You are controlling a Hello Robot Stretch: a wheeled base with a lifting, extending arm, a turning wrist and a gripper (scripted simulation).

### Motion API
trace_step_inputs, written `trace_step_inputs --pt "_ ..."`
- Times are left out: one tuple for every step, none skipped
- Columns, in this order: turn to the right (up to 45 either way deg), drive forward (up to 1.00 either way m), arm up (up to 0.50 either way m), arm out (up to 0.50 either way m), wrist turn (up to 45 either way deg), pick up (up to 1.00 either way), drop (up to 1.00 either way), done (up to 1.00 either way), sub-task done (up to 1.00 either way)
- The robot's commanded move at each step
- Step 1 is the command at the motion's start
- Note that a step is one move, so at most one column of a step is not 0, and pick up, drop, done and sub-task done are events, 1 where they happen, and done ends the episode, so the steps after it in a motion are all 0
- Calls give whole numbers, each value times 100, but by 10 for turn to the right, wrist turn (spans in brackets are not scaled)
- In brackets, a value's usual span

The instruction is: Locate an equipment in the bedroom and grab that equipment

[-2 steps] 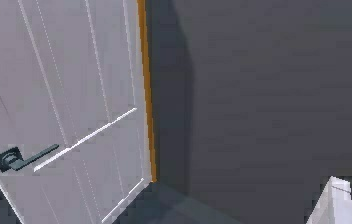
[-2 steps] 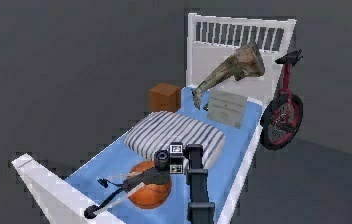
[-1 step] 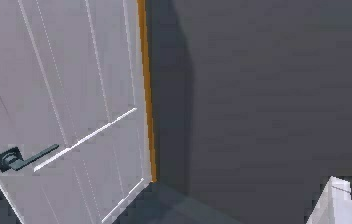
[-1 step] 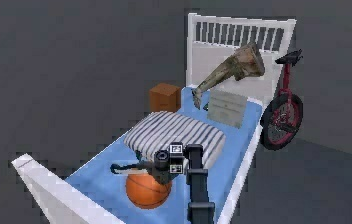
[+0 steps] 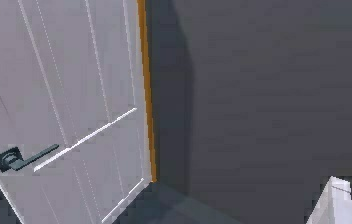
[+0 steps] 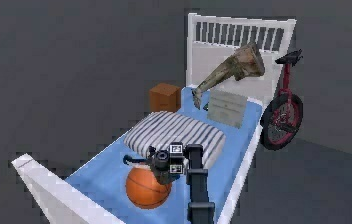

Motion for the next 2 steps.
trace_step_inputs --pt "0 0 -30 0 0 0 0 0 0" --pt "0 0 0 0 0 100 0 0 0"
